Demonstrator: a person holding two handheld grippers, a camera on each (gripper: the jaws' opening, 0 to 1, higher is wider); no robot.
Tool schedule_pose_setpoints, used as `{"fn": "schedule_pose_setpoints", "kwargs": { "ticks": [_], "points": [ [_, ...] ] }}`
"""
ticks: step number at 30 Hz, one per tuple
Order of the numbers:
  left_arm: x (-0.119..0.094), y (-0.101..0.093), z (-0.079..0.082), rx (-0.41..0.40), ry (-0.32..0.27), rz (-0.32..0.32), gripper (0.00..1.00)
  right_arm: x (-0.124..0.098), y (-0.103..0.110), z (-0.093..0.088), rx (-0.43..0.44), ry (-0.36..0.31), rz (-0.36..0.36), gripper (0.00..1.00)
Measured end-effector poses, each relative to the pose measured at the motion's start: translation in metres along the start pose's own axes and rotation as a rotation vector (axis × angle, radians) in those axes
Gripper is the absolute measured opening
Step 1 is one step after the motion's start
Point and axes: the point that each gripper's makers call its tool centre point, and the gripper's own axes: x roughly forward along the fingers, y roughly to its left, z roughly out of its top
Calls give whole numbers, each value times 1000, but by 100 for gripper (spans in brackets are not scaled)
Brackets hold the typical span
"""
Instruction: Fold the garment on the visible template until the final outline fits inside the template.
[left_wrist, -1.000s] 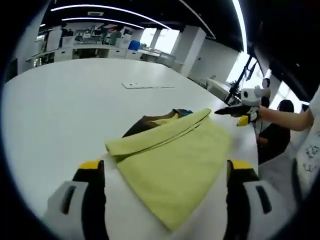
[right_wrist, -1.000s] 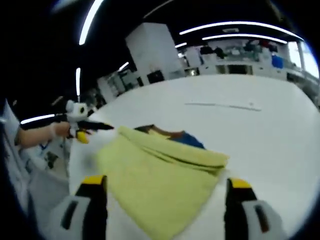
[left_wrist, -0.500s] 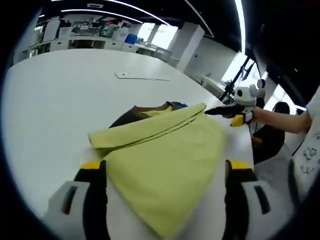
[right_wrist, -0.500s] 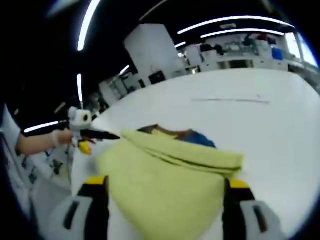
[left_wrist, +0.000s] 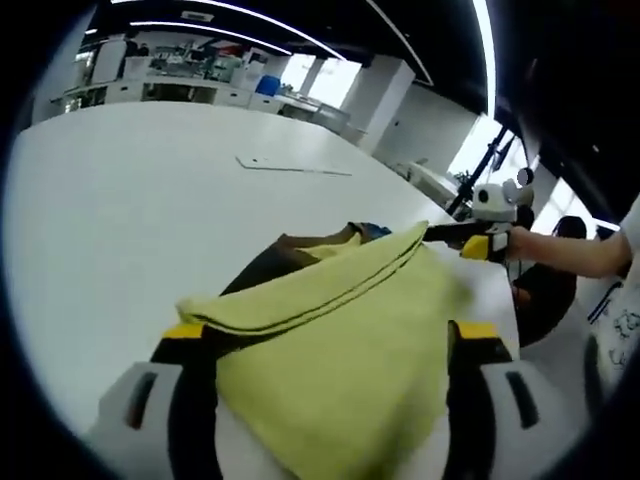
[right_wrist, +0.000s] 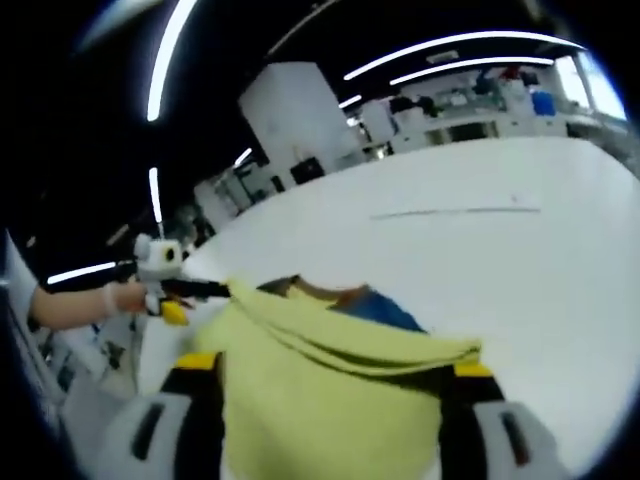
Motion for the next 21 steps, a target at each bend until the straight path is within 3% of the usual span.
{"fn": "schedule_pose_setpoints", "kwargs": {
  "ticks": [7, 11, 21],
  "points": [
    [11, 18, 10, -22, -21, 41, 96, 6, -14, 9, 24, -35, -33, 87],
    [8, 14, 10, -25, -27, 40, 94, 7, -23, 9, 44, -36, -48, 86],
    [3, 13, 13, -23, -39, 48, 95, -2, -21, 12, 23, -40, -57, 83]
  ]
}}
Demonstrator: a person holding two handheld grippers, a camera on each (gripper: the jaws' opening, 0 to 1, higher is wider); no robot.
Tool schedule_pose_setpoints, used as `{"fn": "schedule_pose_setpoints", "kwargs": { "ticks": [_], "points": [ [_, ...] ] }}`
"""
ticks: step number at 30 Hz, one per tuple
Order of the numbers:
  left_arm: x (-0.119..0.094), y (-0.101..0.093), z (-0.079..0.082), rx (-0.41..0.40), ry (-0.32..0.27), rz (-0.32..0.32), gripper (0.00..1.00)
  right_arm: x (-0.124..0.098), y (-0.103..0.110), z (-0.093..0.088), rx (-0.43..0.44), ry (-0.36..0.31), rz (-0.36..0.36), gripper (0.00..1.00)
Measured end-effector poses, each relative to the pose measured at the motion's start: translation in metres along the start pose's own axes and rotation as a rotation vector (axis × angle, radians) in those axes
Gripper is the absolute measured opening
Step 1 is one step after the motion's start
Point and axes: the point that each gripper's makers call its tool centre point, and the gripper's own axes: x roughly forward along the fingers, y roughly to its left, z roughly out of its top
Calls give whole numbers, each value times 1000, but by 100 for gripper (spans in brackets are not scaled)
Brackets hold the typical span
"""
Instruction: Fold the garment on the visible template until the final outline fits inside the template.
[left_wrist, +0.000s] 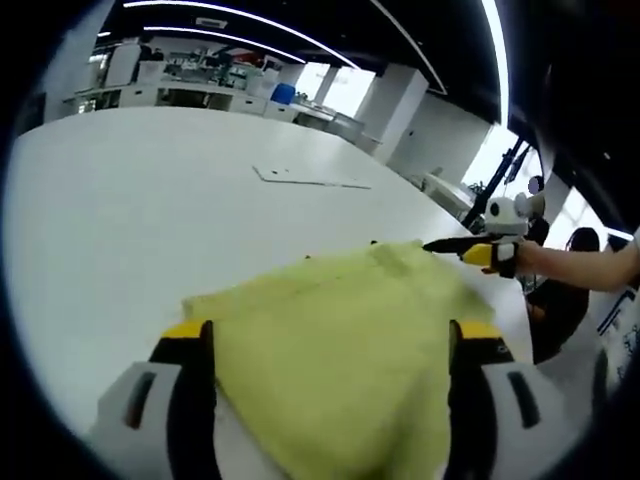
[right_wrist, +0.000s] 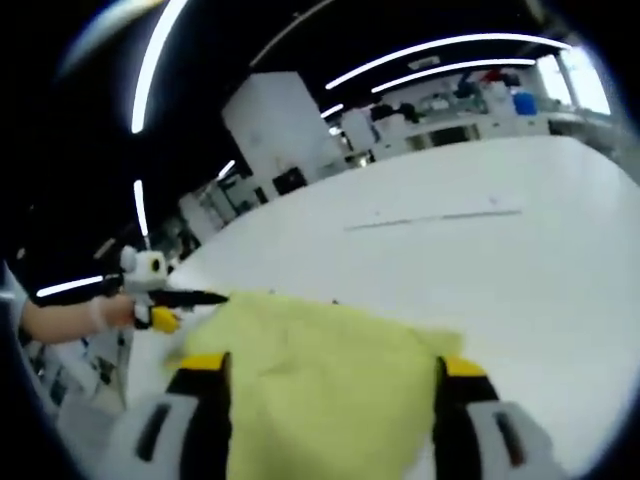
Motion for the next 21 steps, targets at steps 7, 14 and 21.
{"fn": "schedule_pose_setpoints", "kwargs": {
  "ticks": [7, 14, 21],
  "points": [
    [-17, -6, -7, 12, 5, 2, 95, -21, 5, 0, -9, -8, -8, 82],
    [-39, -7, -18, 23, 17, 11, 93, -48, 10, -13, -38, 14, -17, 80],
    [-61, -13, -36, 11, 36, 20, 90, -72, 14, -29, -47, 31, -23, 78]
  ]
}}
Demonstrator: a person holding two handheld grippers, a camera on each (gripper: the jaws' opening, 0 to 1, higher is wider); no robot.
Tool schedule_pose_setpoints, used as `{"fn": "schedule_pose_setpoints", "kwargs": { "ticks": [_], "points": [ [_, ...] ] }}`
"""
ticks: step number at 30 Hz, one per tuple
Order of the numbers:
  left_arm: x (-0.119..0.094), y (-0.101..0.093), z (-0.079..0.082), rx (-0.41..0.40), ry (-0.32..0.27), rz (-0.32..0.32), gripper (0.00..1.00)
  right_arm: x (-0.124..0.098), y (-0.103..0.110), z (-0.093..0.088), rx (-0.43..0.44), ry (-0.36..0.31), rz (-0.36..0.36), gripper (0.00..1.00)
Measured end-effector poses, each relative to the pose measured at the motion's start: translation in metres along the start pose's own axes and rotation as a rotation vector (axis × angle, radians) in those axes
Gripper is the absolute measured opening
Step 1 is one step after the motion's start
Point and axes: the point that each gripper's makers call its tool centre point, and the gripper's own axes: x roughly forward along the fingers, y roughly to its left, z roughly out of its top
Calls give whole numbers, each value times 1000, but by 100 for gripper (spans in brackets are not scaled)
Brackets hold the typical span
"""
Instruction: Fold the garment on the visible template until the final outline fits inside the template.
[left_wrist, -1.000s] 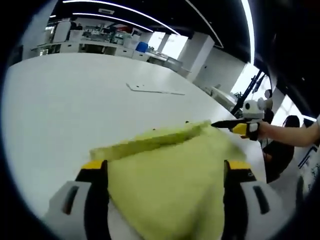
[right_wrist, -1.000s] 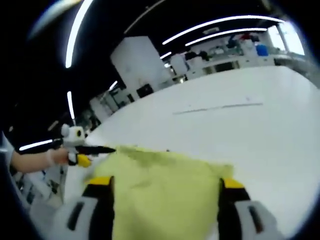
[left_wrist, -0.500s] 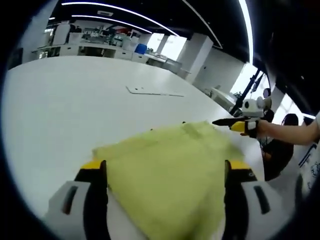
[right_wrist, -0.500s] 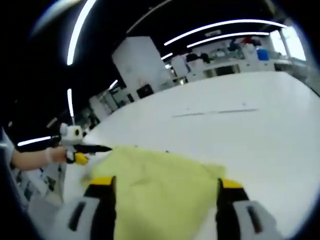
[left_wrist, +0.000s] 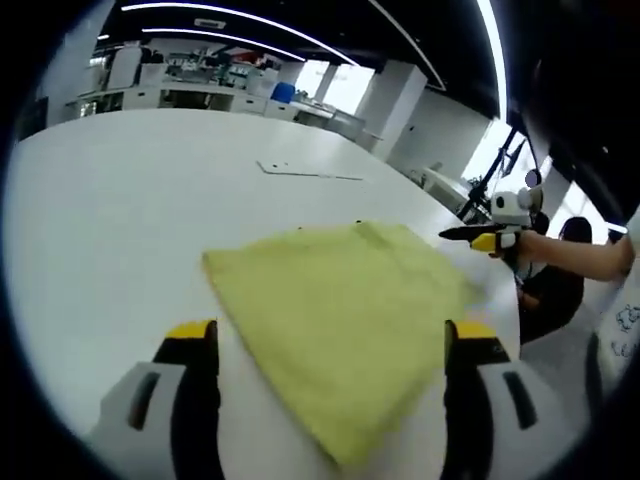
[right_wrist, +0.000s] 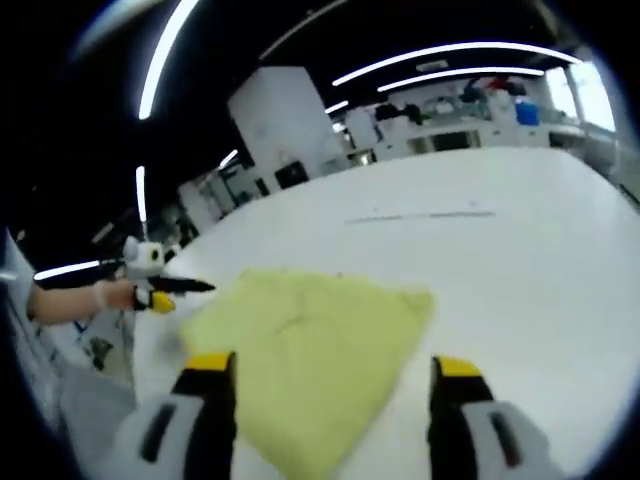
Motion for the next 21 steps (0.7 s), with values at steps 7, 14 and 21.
{"fn": "schedule_pose_setpoints", "kwargs": {
  "ticks": [7, 14, 21],
  "points": [
    [-26, -5, -18, -22, 6, 18, 89, -21, 5, -22, 5, 24, -6, 77],
    [-42, -5, -36, -56, 16, 44, 78, -32, 10, -33, 17, 25, -16, 76],
    [-50, -5, -51, -65, 23, 56, 64, -39, 16, -47, 21, 35, -14, 71]
  ]
}}
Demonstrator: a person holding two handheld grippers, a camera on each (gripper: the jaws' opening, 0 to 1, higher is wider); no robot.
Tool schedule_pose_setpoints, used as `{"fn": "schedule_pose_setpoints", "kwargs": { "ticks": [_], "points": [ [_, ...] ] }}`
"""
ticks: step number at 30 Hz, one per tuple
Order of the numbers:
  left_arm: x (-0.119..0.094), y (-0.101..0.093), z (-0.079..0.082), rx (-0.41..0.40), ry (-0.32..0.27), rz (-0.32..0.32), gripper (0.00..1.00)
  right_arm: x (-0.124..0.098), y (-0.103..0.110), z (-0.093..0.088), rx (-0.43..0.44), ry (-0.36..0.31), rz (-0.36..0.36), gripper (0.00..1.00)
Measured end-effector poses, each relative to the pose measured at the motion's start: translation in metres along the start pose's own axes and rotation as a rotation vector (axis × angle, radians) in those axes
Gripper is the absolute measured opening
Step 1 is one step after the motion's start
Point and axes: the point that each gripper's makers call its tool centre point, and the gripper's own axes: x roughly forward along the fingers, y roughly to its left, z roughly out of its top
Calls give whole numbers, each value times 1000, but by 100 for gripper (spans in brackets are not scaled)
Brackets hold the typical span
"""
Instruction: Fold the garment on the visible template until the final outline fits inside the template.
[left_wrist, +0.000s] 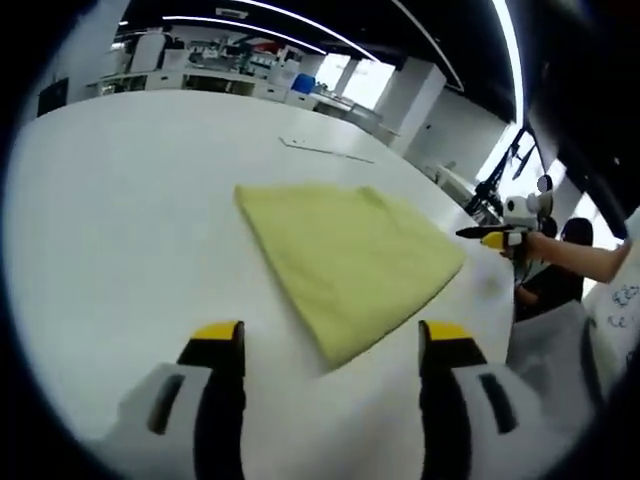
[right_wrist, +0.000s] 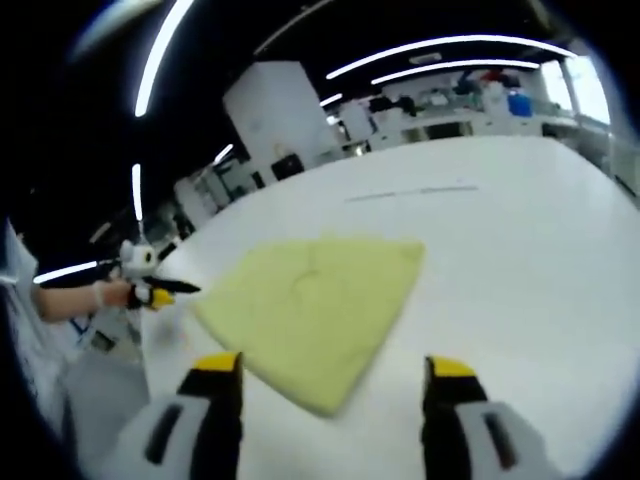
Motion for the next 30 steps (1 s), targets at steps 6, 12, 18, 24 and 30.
{"fn": "schedule_pose_setpoints", "kwargs": {
  "ticks": [6, 12, 18, 24, 30],
  "points": [
    [-7, -3, -11, -38, -12, 12, 50, -3, 1, -15, -3, 22, 6, 63],
    [-9, 1, -16, -62, -13, 10, 37, -5, 5, -24, -5, 36, 17, 54],
    [-8, 1, -18, -77, -26, 22, 29, -4, 4, -33, -2, 46, 18, 43],
    [-3, -5, -22, -113, -31, 13, 21, -2, 1, -41, -45, 70, 14, 30],
    [2, -12, -25, -147, -27, 7, 11, 4, -7, -42, -48, 60, 13, 11]
  ]
}}
